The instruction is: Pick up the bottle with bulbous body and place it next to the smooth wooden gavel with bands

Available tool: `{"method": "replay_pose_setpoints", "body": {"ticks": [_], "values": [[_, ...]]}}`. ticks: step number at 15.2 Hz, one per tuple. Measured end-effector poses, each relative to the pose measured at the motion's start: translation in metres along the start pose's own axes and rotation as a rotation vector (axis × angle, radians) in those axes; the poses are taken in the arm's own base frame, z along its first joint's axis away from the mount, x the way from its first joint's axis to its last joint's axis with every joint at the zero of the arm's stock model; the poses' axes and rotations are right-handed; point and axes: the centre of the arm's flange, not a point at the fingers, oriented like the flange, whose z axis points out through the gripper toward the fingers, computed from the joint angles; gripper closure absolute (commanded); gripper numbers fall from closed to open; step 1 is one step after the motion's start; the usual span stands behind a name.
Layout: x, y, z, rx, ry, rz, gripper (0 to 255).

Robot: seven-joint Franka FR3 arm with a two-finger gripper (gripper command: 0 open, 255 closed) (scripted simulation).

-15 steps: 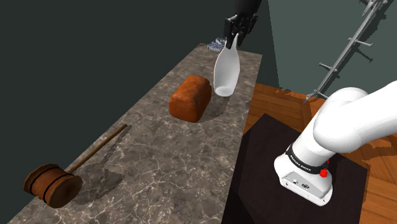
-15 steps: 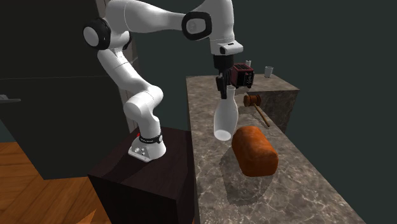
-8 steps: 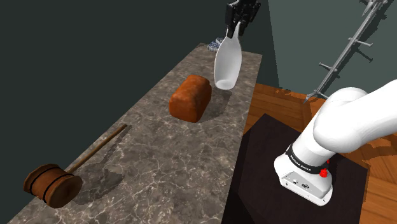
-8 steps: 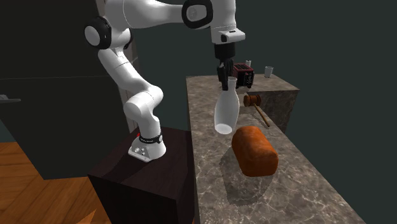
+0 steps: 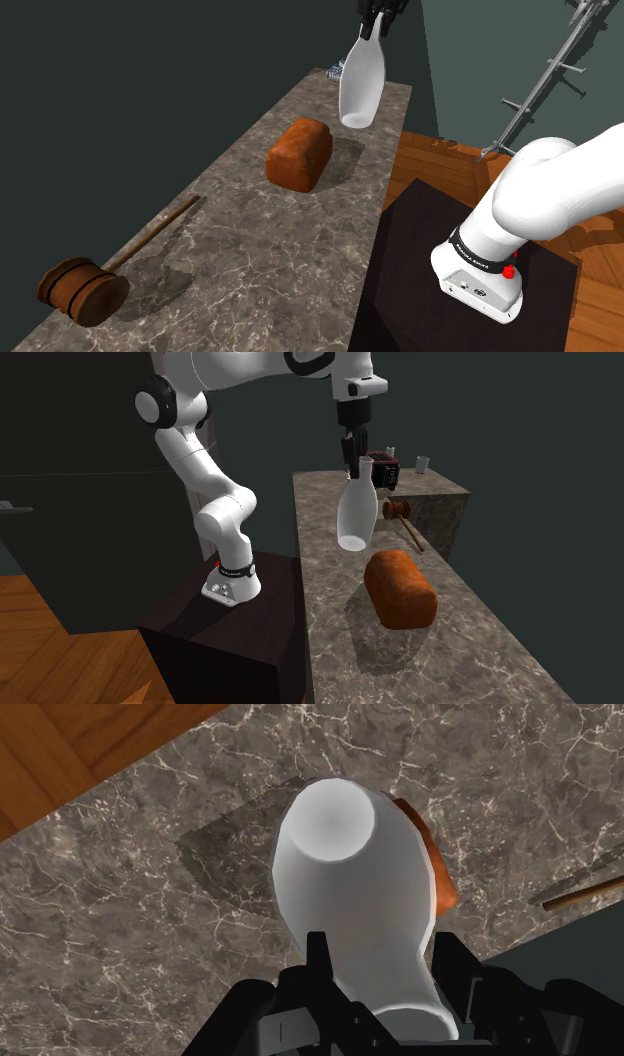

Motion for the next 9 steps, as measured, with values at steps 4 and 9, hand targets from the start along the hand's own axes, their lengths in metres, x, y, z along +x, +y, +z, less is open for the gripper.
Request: {"method": "replay_pose_setpoints", "body": {"ticks": [4, 9], "values": [[0.003, 0.0, -0.021, 0.0, 0.0, 0.0, 255], [0.007, -0.001, -0.048, 0.0, 0.0, 0.0, 255]]}}
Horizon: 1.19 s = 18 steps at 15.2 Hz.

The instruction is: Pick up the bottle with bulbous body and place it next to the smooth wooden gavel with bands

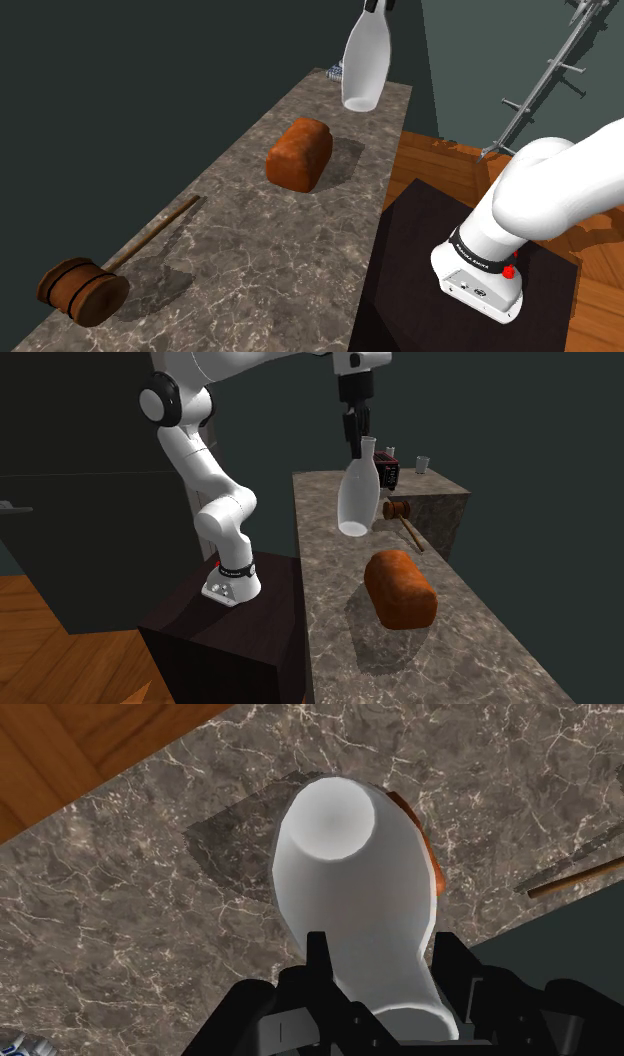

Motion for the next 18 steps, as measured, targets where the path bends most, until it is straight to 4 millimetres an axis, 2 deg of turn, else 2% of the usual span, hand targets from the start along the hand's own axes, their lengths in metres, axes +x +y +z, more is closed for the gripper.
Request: {"method": "replay_pose_setpoints", "body": {"ticks": [6, 8, 13, 18], "values": [[0.005, -0.001, -0.03, 0.0, 0.0, 0.0, 255], [0.006, -0.007, -0.032, 0.0, 0.0, 0.0, 255], [0.005, -0.061, -0.015, 0.0, -0.001, -0.001, 255], [-0.004, -0.126, 0.007, -0.001, -0.001, -0.002, 255]]}}
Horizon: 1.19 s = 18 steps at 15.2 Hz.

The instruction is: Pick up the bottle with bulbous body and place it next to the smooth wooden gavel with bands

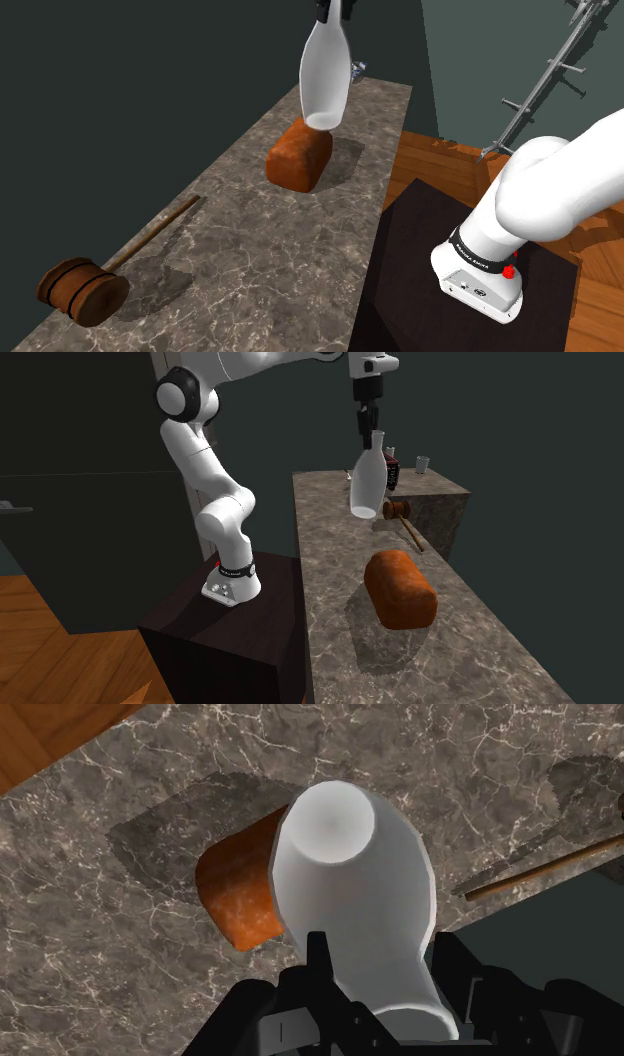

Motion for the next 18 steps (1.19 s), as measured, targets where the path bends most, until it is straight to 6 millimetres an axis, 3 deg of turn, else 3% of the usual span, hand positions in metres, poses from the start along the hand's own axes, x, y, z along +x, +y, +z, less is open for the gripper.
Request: {"method": "replay_pose_setpoints", "body": {"ticks": [18], "values": [[-0.018, -0.221, 0.083, -0.001, 0.001, 0.0, 255]]}}
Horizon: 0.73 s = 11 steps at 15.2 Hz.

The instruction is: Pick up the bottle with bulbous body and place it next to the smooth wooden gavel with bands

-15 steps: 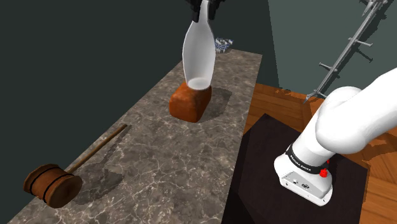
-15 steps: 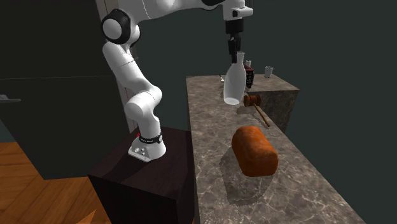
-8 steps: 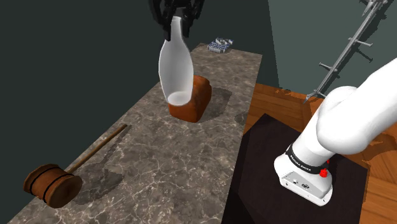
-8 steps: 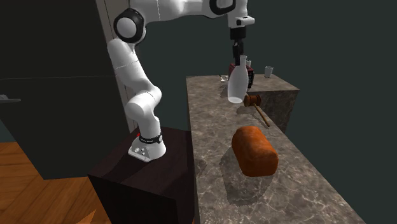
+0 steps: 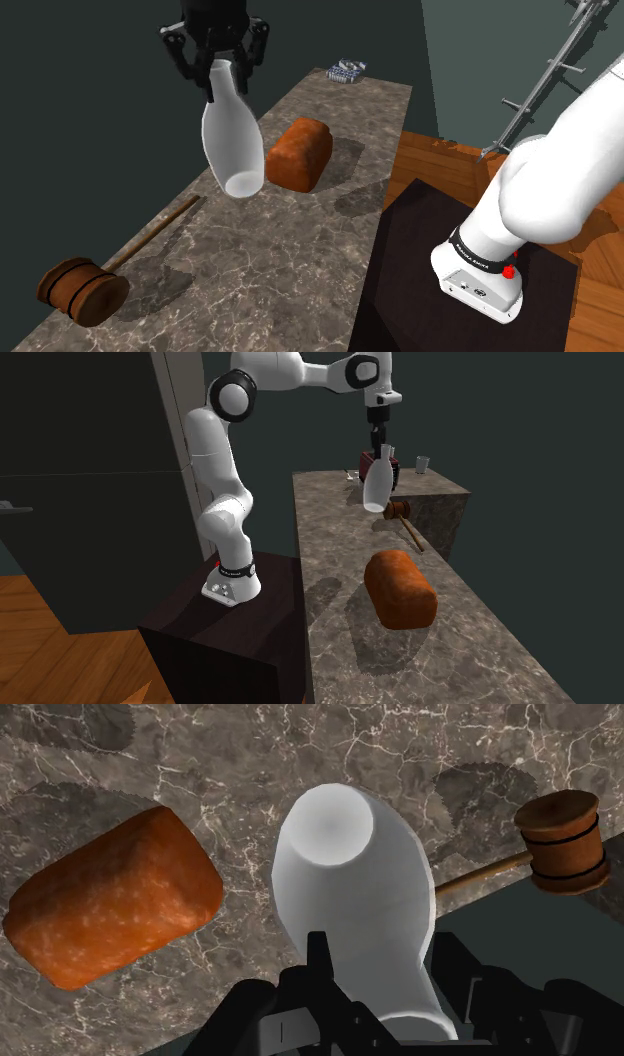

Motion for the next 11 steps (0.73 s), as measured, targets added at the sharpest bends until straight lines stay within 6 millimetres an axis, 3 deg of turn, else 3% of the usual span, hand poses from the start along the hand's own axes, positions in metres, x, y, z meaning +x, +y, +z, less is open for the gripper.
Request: {"method": "replay_pose_setpoints", "body": {"ticks": [7, 11], "values": [[-0.009, -0.08, 0.031, 0.0, 0.0, 0.0, 255], [-0.013, -0.086, 0.05, 0.0, 0.0, 0.002, 255]]}}
